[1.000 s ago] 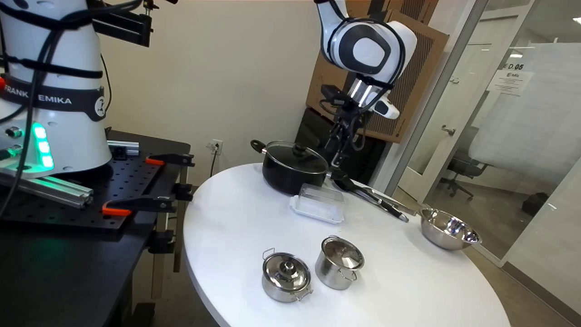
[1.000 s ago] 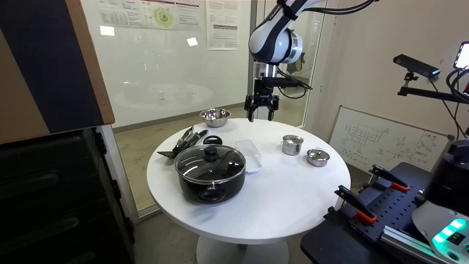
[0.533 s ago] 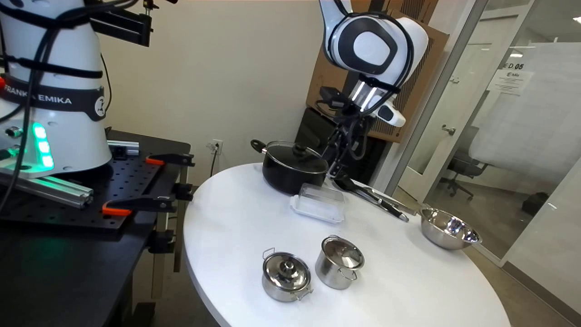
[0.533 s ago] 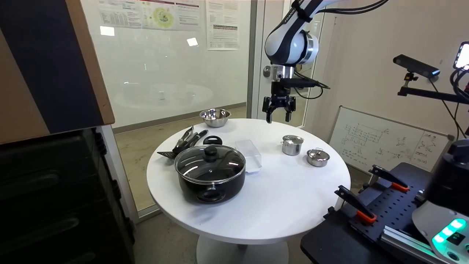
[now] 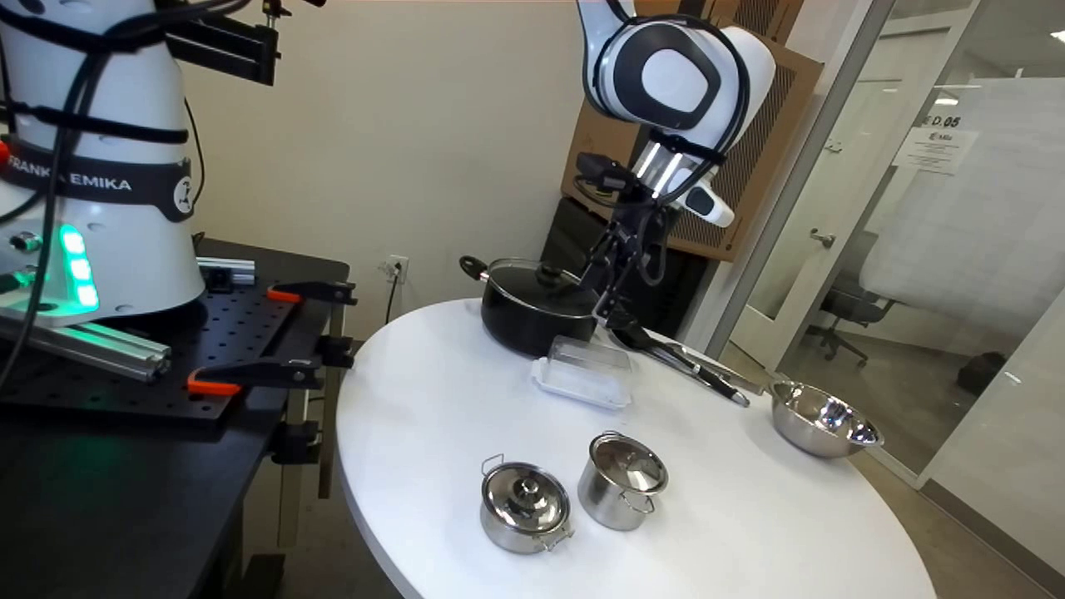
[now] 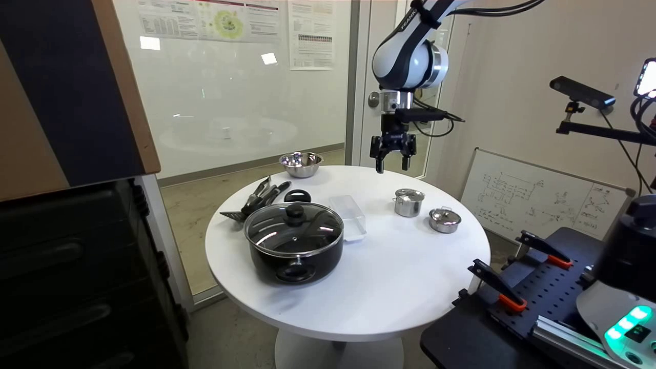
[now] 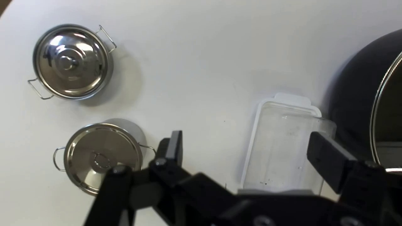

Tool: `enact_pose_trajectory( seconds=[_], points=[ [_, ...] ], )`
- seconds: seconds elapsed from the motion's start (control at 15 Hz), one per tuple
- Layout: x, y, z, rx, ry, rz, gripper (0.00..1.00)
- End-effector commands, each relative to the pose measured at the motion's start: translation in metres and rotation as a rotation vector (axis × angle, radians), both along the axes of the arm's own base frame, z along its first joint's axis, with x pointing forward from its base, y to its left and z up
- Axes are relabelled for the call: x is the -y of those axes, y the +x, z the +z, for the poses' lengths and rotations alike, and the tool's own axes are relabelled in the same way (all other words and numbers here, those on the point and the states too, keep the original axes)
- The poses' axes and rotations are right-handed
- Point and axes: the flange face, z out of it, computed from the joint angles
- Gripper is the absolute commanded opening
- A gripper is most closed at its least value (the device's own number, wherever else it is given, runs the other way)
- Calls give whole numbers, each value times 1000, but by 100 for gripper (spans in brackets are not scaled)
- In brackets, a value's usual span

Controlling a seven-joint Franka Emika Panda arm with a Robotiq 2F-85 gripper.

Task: Put the lid on the black pot then remove the lids from the silver pots.

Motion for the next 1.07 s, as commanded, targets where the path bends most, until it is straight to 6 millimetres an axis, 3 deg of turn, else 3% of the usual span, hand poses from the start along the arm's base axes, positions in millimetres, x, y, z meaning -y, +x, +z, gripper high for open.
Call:
enact_pose_trajectory(
  seconds=[0.0,0.07,0.47,0.67,0.8,1.0],
  points=[
    [11,-4,-5,3,10,-11,100],
    [21,-7,-7,9,13,-25,100],
    [127,-44,-29,-26,-3,-173,100],
    [169,-63,-44,-63,-10,-244,100],
    [181,-72,-57,-82,-13,-278,100],
    [183,-81,-75,-108,-25,-293,100]
  ],
)
